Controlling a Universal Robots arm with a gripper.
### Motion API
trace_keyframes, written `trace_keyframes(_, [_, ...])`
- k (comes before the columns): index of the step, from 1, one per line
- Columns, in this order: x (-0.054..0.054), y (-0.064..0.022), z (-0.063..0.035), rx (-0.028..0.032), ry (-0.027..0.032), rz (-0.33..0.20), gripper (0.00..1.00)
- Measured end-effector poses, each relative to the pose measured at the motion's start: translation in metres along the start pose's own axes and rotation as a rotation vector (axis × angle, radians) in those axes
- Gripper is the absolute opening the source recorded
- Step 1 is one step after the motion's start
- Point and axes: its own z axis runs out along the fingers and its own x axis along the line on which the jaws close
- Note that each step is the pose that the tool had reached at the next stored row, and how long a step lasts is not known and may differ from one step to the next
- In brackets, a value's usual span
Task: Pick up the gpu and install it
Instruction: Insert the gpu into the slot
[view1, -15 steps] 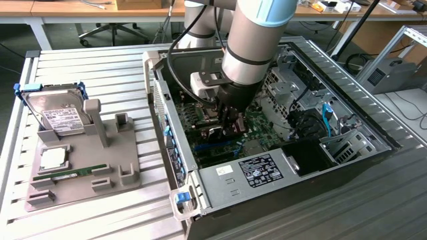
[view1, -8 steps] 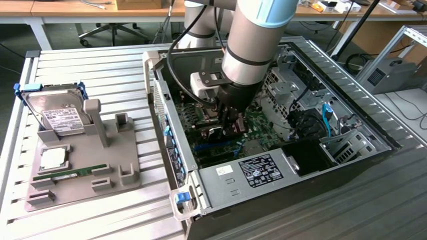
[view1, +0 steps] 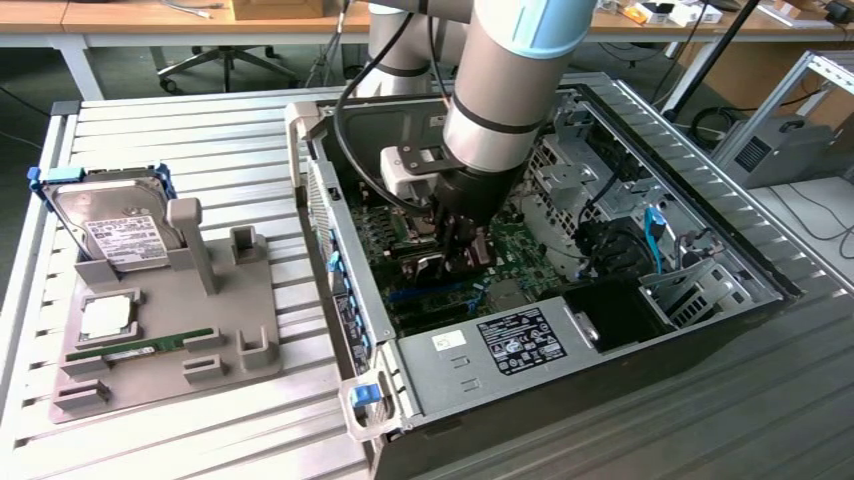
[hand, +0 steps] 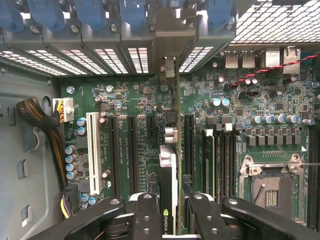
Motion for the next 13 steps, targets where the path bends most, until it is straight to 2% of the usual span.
trace_keyframes(13, [0.0001,0.0000,0.0021,0.0000,0.0000,0.000,0.27])
